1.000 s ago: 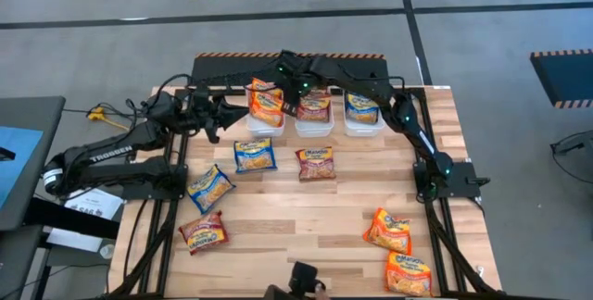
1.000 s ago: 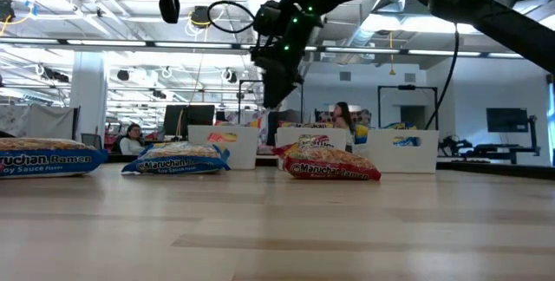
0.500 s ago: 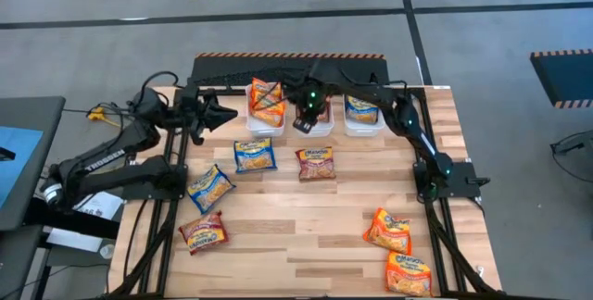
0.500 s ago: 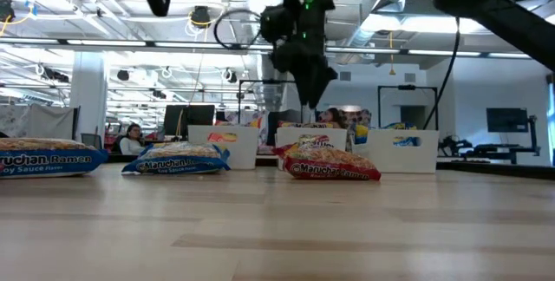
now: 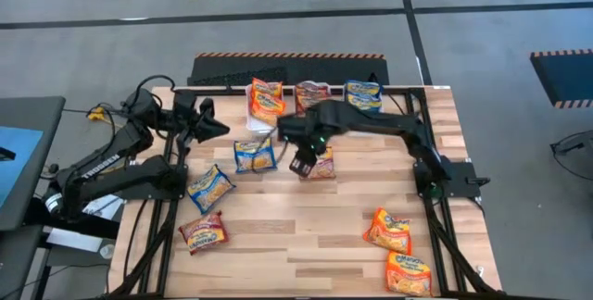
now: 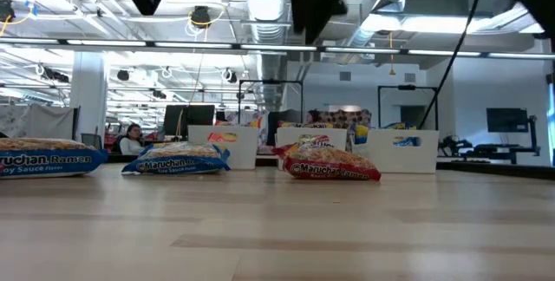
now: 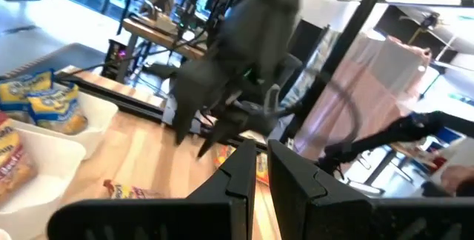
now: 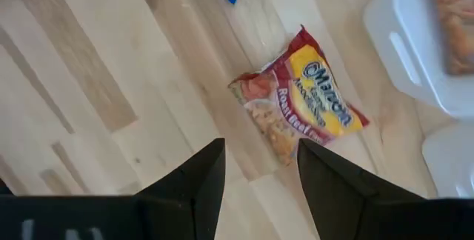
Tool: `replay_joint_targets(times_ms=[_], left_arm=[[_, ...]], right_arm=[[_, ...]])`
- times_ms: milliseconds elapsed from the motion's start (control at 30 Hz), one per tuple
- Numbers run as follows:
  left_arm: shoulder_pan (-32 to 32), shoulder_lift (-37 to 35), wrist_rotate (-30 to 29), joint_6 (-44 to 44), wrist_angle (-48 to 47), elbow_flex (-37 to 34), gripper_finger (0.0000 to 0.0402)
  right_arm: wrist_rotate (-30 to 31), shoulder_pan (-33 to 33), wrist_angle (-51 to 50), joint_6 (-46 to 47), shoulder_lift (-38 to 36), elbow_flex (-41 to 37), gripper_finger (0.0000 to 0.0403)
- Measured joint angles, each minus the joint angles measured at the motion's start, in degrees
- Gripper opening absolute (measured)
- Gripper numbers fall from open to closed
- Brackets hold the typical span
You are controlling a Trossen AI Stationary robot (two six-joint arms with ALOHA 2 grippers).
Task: Sort Maruchan noodles
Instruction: Put the red noodle pack into the middle white bin
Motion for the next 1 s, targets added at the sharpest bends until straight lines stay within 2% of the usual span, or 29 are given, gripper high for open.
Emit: replay_joint_targets(times_ms=[167,300,567,800,900,1000], left_arm=[[0.0,0.0,1.8,0.7,-1.8,0.0,0.0022],[0.0,0.0,2.2,1.0,-3.5,0.0,0.0022],[0.0,0.0,1.9,1.2,-5.2,0.0,0.0022],[0.0,0.0,-1.6,2.0,-5.4,0.0,0.0022],[0.0,0.0,-3.6,2.0,-5.4,0.0,0.0022],[0.0,0.0,-5.4,2.0,-5.4,0.0,0.0022]], right_arm=[[10.4,5.6,0.0,10.5,-5.0,0.0,0.0193],[17.0,7.4,-0.1,15.3,-11.2,0.0,0.0193],[32.2,6.4,0.0,16.6,-24.9,0.0,0.0193],[33.2,1.3,0.0,7.5,-31.1,-2.1,0.0195],[33.2,-2.5,0.1,7.2,-35.3,-8.3,0.0196],[32.0,-5.8,0.1,8.7,-40.7,-18.3,0.0196]])
